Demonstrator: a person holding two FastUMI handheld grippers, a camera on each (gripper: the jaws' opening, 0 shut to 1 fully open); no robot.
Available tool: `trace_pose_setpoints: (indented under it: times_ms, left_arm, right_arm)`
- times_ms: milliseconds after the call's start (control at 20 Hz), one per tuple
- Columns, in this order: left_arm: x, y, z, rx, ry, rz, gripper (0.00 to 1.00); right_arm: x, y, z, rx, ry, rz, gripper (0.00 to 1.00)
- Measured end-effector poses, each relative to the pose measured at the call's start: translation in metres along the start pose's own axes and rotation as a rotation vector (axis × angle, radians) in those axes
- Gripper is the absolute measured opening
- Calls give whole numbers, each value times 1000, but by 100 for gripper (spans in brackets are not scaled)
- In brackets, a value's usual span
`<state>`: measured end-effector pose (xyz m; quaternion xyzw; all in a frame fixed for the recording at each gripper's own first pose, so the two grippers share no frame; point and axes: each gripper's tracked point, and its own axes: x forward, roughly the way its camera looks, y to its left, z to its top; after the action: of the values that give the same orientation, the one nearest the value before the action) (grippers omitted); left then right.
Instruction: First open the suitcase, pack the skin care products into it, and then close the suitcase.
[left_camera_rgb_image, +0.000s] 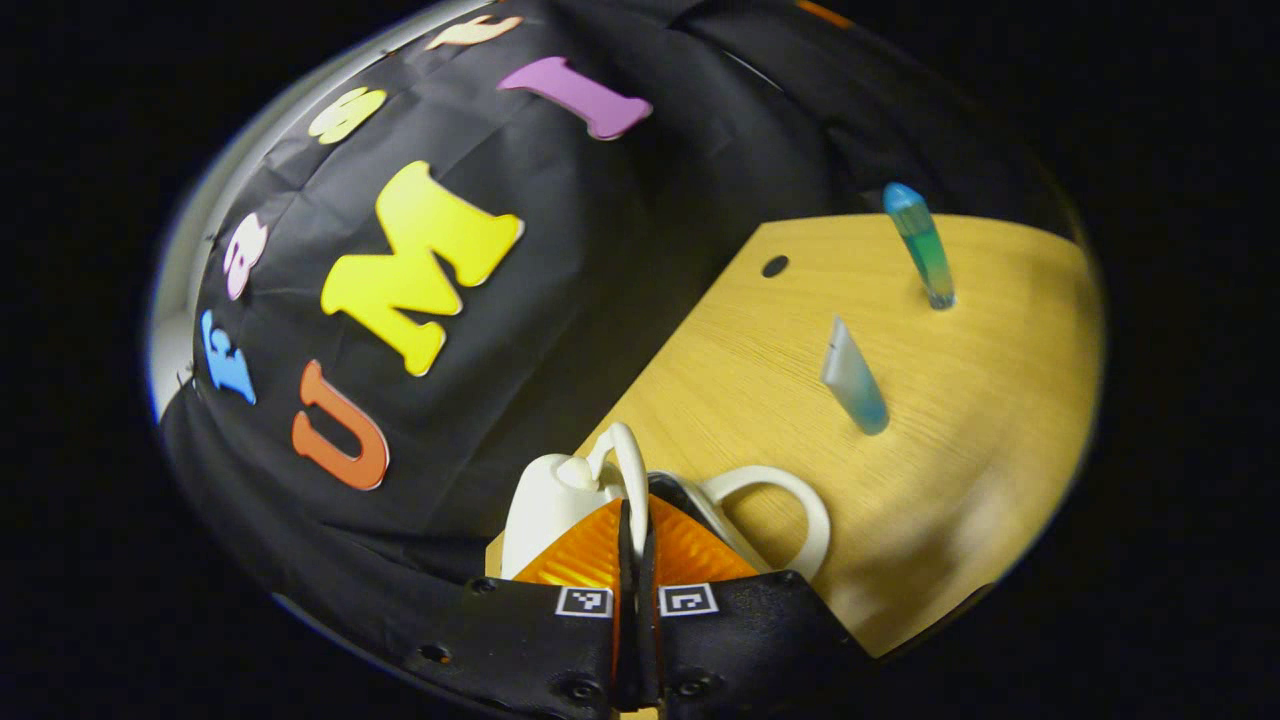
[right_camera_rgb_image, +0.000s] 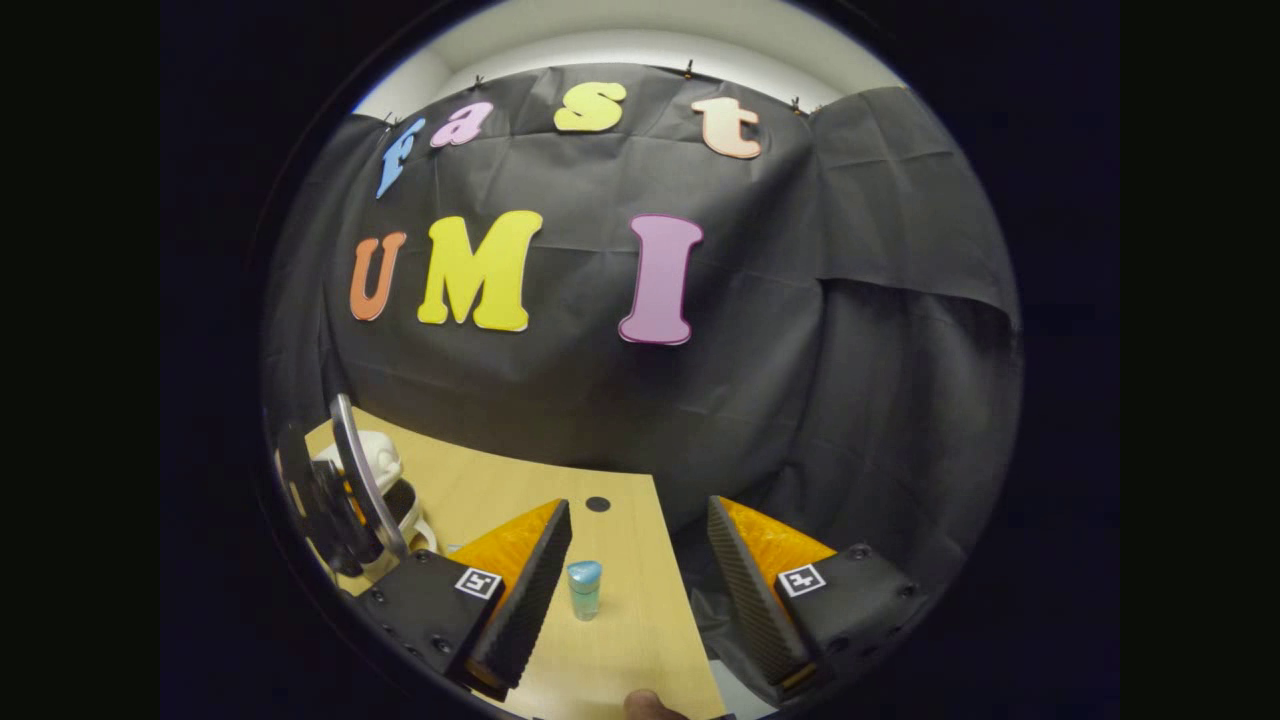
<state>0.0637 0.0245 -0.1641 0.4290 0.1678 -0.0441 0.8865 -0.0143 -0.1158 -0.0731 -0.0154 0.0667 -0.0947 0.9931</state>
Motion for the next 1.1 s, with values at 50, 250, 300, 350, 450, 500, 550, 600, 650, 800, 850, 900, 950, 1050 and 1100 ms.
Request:
trace_pose_setpoints:
  times_ms: [50,250,300,350,450,500,550,600,650,800,850,900,950,1050,1100]
  left_arm:
    - [-8,19,1,-44,-7,12,3]
    - [-20,97,-15,-221,-31,27,3]
    - [-22,117,-24,-248,-40,42,3]
    - [-22,135,-33,-257,-49,61,2]
    - [-18,174,-60,-239,-46,120,3]
    - [-15,193,-73,-210,-44,152,3]
    - [-8,207,-88,-199,-29,160,3]
    - [-3,217,-103,-208,-17,162,3]
    - [0,227,-121,-230,-4,169,3]
    - [13,251,-170,-287,45,186,3]
    - [20,256,-189,-304,67,185,2]
    - [28,260,-212,-322,103,187,2]
    - [36,263,-235,-343,136,176,3]
    - [51,257,-275,-442,197,141,4]
    - [59,253,-291,-510,222,119,4]
  right_arm:
    - [0,8,1,-6,1,6,81]
    - [-3,51,10,-38,-8,49,82]
    - [-4,62,12,-40,-11,61,81]
    - [-4,73,14,-41,-14,72,81]
    - [-5,96,18,-48,-18,90,82]
    - [-5,106,19,-50,-16,97,81]
    - [-4,114,18,-50,-12,100,82]
    - [-4,121,19,-51,-6,101,82]
    - [-4,125,18,-51,0,94,82]
    - [-5,133,16,-43,26,73,81]
    - [-5,135,15,-47,32,64,81]
    - [-5,136,14,-56,39,56,81]
    - [-4,137,12,-68,48,48,81]
    - [-5,138,9,-79,74,37,81]
    - [-5,138,8,-84,88,30,81]
